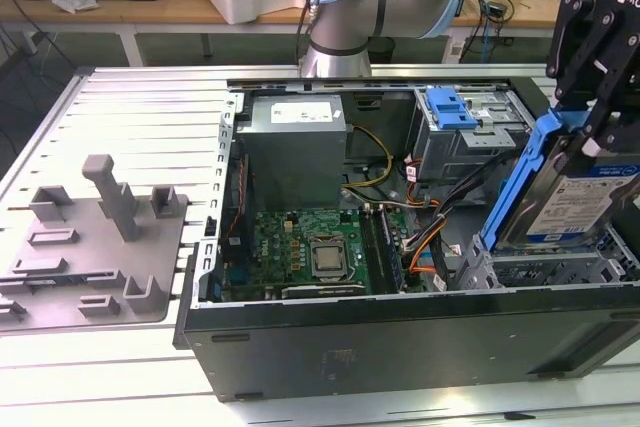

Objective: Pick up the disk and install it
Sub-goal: 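Insert the disk into the insertion slot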

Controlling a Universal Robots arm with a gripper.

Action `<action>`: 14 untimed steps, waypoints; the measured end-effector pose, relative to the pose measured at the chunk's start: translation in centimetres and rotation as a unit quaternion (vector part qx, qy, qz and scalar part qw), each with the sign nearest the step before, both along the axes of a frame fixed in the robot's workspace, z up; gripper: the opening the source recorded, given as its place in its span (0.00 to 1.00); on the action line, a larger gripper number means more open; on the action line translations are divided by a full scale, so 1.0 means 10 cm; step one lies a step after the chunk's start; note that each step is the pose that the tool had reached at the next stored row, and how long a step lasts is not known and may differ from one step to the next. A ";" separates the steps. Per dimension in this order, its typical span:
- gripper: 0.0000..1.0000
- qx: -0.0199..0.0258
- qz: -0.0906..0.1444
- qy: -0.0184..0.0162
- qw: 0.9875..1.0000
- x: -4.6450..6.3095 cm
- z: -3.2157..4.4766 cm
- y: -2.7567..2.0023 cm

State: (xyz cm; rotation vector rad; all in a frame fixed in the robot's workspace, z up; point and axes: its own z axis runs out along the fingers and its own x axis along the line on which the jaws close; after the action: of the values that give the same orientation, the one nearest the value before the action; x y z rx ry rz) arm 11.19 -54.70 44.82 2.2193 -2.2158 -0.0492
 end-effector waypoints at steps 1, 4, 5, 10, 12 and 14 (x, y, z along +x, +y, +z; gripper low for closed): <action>0.37 0.000 0.000 0.000 1.000 0.00 -0.003 0.000; 0.37 0.000 0.000 0.000 1.000 0.00 -0.016 0.000; 0.37 0.000 0.000 0.000 1.000 0.00 -0.021 0.000; 0.37 0.000 0.000 0.000 1.000 0.00 -0.041 0.000; 0.37 0.000 0.000 0.000 1.000 0.00 -0.048 0.000; 0.37 0.000 0.000 0.000 1.000 0.00 -0.058 0.000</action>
State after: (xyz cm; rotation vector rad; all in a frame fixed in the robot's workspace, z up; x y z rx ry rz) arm 11.19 -54.70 44.24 2.2190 -2.2157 -0.0494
